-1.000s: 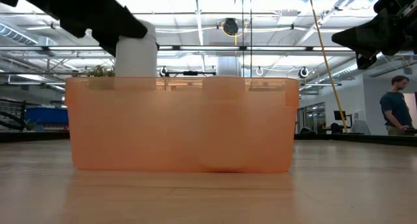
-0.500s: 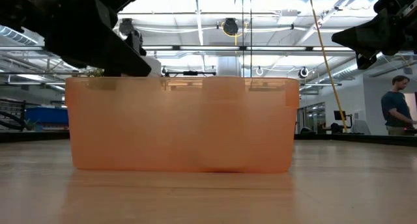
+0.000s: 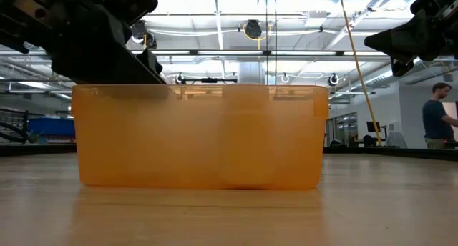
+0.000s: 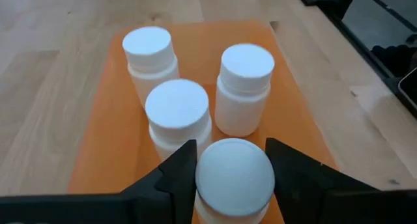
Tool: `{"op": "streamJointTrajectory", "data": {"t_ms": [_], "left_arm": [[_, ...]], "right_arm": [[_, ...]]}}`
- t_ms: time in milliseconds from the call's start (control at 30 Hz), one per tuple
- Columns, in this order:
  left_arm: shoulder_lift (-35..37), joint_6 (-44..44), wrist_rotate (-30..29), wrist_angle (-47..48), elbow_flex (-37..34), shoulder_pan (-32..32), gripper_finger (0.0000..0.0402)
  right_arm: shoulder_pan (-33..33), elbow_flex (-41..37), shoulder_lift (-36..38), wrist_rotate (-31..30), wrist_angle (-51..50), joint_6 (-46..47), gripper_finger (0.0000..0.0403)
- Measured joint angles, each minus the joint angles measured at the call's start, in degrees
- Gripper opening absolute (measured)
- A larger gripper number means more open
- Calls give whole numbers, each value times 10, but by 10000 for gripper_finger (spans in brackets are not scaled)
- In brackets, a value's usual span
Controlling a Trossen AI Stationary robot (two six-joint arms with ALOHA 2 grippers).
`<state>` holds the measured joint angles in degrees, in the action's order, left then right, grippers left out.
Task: Pick and place pill bottles into a basket
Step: Put the white medicine bottle into the orange bin
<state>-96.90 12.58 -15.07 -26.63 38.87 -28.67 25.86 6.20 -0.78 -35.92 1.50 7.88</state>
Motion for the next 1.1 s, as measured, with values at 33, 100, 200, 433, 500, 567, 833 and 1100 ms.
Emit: {"op": "streamJointTrajectory", "data": {"t_ms": [33,100,200,433,500,567,833,1100], "left_arm": [[0,0,0,-3,0,0,172],[0,0,0,-7,0,0,188],[4,0,1,-7,0,0,224],[22,20,23,-13,0,0,279],[40,23,31,-9,0,-4,284],[68,20,31,-9,0,-11,284],[198,82,-16,148,0,-95,251],[294,303,24,366,0,-164,229]], "right_arm": [[0,0,0,0,0,0,0],[0,0,0,0,0,0,0],[0,0,0,0,0,0,0],[0,0,0,0,0,0,0],[0,0,0,0,0,0,0],[0,0,0,0,0,0,0],[0,0,0,0,0,0,0],[0,0,0,0,0,0,0]]}}
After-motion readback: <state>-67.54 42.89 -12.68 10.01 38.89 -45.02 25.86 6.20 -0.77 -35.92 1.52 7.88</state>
